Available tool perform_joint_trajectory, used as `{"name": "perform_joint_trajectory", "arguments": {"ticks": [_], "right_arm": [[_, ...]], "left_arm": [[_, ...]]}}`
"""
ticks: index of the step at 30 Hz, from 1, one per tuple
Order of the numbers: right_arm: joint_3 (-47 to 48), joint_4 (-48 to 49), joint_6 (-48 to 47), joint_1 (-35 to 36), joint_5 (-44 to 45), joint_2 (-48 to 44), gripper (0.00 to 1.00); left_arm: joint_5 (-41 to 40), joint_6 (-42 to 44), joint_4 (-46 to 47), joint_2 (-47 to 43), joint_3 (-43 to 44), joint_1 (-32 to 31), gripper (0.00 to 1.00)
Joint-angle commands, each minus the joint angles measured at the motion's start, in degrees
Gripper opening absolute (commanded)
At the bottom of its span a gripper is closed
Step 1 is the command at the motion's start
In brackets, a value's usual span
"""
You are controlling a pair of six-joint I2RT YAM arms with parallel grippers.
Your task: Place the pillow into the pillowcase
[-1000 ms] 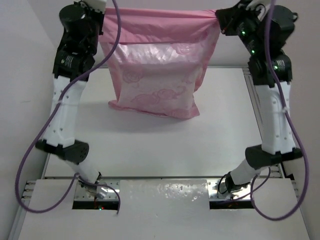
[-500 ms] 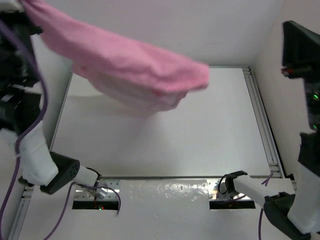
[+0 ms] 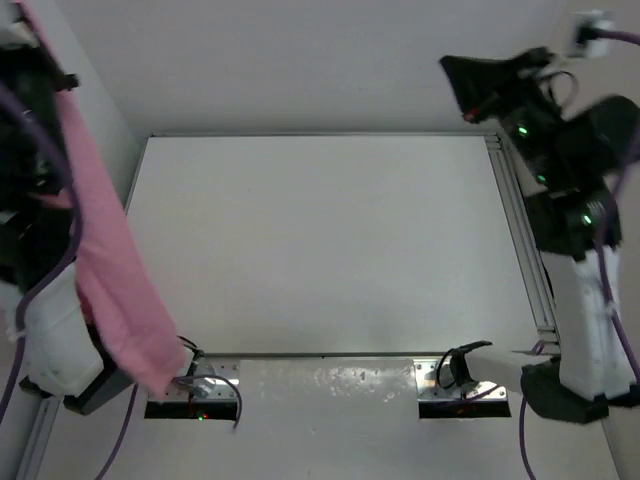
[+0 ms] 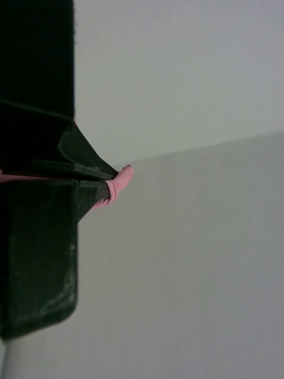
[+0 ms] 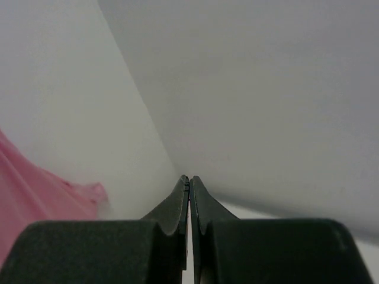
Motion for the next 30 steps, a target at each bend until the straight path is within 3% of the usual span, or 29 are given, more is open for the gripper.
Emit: {"name": "perform_joint_trajectory", "arguments": {"ticks": [1,5,8,12,14,15,16,17,18,19,23,26,29,30], "right_arm": [[-1.1,-10.1,1.3,2.7,-4.6,10.4,0.0],[0.2,-15.2,-2.4,5.2,-2.5,18.8,0.0],[-2.7,-14.9,-2.9,5.1,-0.7,19.6,0.0],[-7.1,-15.7,-3.6,2.2,2.4,20.0,0.01],[-7.5,-17.0,-2.9,0.3,2.0,20.8,0.06],[-7.2,-18.8,-2.2,-1.5,1.8,21.9,0.1],[-7.1,-19.7,-2.1,-2.5,1.5,22.3,0.23],[-7.1,-21.1,-2.1,-4.1,1.2,22.8,0.33],[-7.2,-21.5,-2.2,-4.6,1.2,23.1,0.44],[-7.5,-21.9,-2.6,-5.3,1.4,23.3,0.62],[-7.0,-24.2,-5.0,-6.8,3.1,25.4,0.9],[-7.3,-26.3,-6.1,-6.6,4.3,27.5,0.99],[-12.1,-26.1,-6.2,-5.4,5.2,28.4,0.99],[-15.8,-25.7,-5.8,-5.4,4.9,28.5,0.99]], "left_arm": [[9.2,-3.4,4.5,7.0,-4.1,-1.5,0.0],[18.7,-7.5,5.2,12.8,-6.2,-1.8,0.0],[25.8,-12.4,6.0,20.3,-6.3,-2.7,0.0],[28.6,-16.1,9.6,34.3,-5.7,-6.7,0.0],[28.5,-16.4,10.7,39.1,-3.8,-9.8,0.29],[28.8,-16.8,10.4,43.1,-2.8,-10.7,0.48],[29.7,-17.2,9.8,44.7,-0.8,-12.5,0.89],[29.9,-18.3,8.9,45.5,-0.3,-13.3,1.0],[30.4,-18.7,8.7,45.9,-0.5,-14.0,1.0],[32.9,-18.8,8.4,45.1,-1.0,-15.0,1.0],[33.9,-20.1,5.2,42.0,0.5,-14.0,1.0],[33.2,-20.2,1.6,37.6,-0.6,-9.3,1.0],[28.2,-16.2,-4.1,31.5,-8.0,-3.7,1.0],[24.8,-15.5,-5.3,28.2,-14.1,0.0,1.0]]}}
